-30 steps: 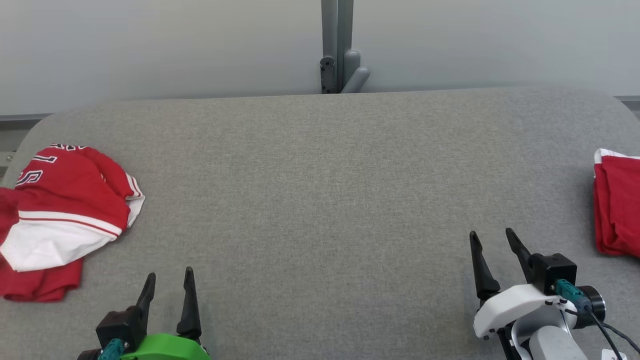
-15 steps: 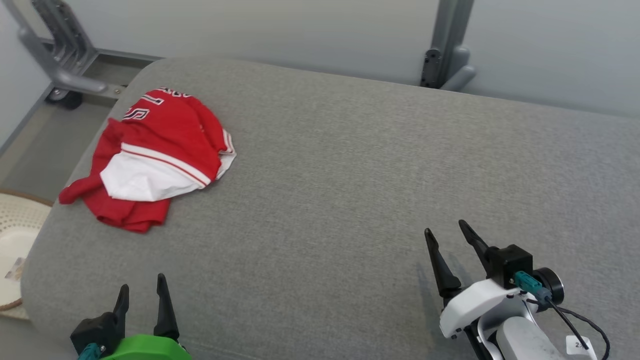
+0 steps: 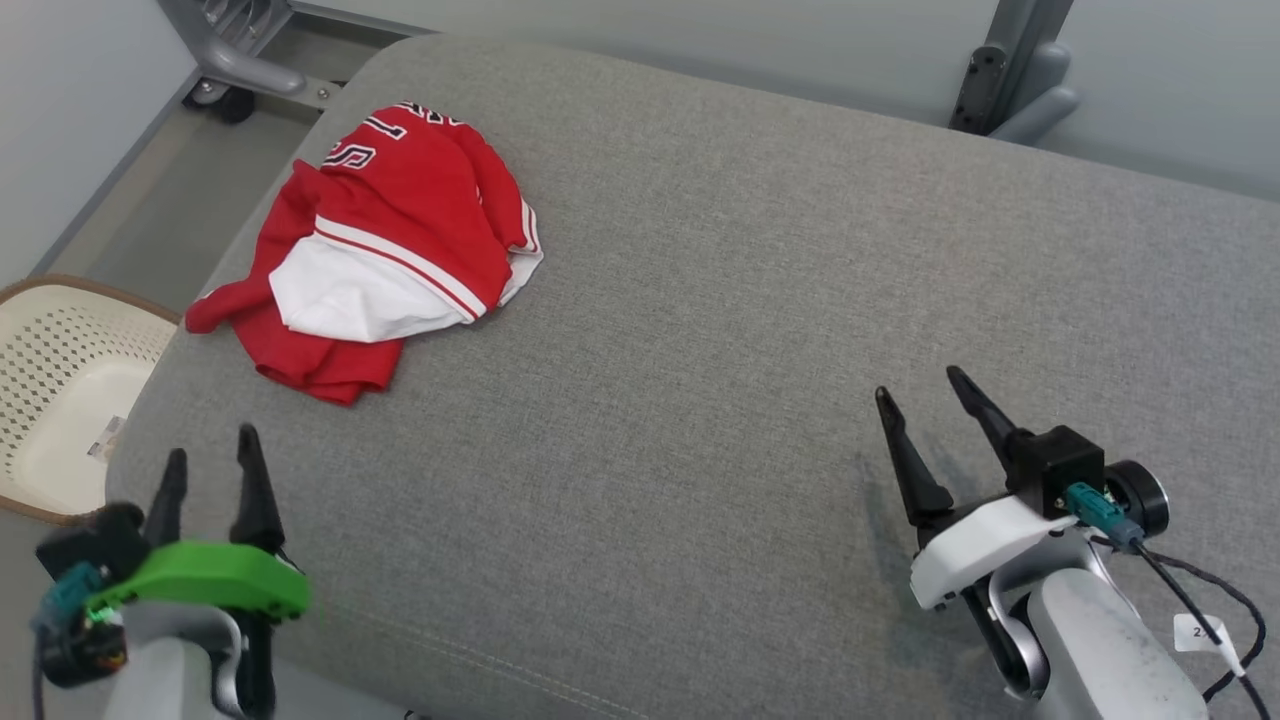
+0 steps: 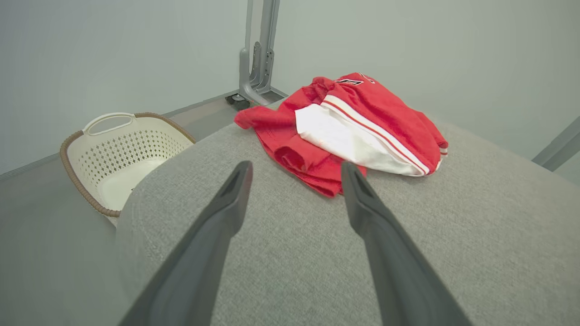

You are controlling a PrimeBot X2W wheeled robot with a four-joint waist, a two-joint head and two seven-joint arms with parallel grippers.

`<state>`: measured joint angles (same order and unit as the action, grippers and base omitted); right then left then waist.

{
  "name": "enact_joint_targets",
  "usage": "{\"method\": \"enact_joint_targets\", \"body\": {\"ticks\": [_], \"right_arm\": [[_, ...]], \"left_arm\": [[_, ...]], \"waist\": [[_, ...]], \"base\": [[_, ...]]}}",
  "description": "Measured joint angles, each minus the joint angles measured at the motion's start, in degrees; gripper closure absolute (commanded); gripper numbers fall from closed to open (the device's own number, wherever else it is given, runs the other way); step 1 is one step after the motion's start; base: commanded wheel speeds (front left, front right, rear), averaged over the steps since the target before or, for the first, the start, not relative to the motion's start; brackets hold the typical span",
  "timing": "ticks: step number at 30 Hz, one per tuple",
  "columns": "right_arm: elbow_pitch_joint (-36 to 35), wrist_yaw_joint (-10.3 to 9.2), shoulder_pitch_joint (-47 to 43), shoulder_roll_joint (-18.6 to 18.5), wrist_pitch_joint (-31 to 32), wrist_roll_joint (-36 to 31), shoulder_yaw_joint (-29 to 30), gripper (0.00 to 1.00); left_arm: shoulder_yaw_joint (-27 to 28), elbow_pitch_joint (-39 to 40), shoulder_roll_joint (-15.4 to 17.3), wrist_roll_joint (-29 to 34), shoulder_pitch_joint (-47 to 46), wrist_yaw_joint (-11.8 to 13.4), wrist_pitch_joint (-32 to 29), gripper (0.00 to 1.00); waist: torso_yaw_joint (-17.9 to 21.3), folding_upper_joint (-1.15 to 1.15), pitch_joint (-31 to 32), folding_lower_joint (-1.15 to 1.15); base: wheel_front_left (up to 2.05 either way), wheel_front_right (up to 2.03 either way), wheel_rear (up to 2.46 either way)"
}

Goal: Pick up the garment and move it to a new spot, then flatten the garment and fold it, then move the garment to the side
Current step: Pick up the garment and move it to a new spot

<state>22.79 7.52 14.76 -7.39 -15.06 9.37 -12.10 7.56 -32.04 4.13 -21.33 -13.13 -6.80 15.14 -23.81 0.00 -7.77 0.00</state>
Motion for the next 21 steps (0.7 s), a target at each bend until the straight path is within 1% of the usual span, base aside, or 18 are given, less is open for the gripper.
{"method": "enact_joint_targets", "body": {"ticks": [3, 5, 7, 9, 12, 15, 21], "right_arm": [[-1.9, 0.01, 1.0, -1.3, 0.0, -0.6, 0.5, 0.0], [-3.3, 0.0, 2.4, -2.4, 0.0, -0.8, 0.8, 0.0], [-4.3, 0.0, 3.3, -3.2, 0.0, -1.0, 0.8, 0.0], [-5.1, 0.01, 3.6, -4.1, 0.0, -1.3, 0.6, 0.0], [-7.0, 0.0, 4.5, -5.3, 0.2, -1.6, 0.8, 0.0], [-9.3, 0.01, 5.3, -6.2, 0.9, -2.1, 1.7, 0.0], [-14.1, 0.0, 6.1, -7.0, 2.4, -2.6, 3.1, 0.0]], "left_arm": [[-0.3, -3.7, 3.7, -0.5, -6.8, -0.3, 0.0, 0.0], [-3.3, -7.0, 6.3, -2.3, -11.8, -0.5, 0.0, 0.0], [-6.7, -9.0, 8.0, -6.5, -16.3, -0.5, -1.0, 0.0], [-10.6, -10.4, 10.4, -10.1, -20.3, -0.6, -2.5, 0.0], [-14.1, -13.6, 14.2, -14.3, -25.0, -0.6, -4.8, 0.0], [-16.6, -17.6, 15.8, -17.0, -27.6, -0.6, -7.0, 0.0], [-18.8, -25.5, 16.5, -20.9, -30.6, -0.7, -9.2, 0.0]], "waist": [[0.7, 0.0, -2.0, 0.0], [1.4, 0.0, -3.5, 0.0], [2.3, 0.0, -5.3, 0.0], [3.5, 0.0, -7.1, 0.0], [5.3, 0.0, -9.7, 0.0], [7.3, 0.0, -12.2, 0.0], [11.4, 0.0, -16.4, 0.0]], "base": [[0.0, 0.0, 0.0], [0.0, 0.0, 0.0], [0.0, 0.0, 0.0], [0.0, 0.0, 0.0], [0.0, 0.0, 0.0], [0.0, 0.0, 0.0], [0.0, 0.0, 0.0]]}}
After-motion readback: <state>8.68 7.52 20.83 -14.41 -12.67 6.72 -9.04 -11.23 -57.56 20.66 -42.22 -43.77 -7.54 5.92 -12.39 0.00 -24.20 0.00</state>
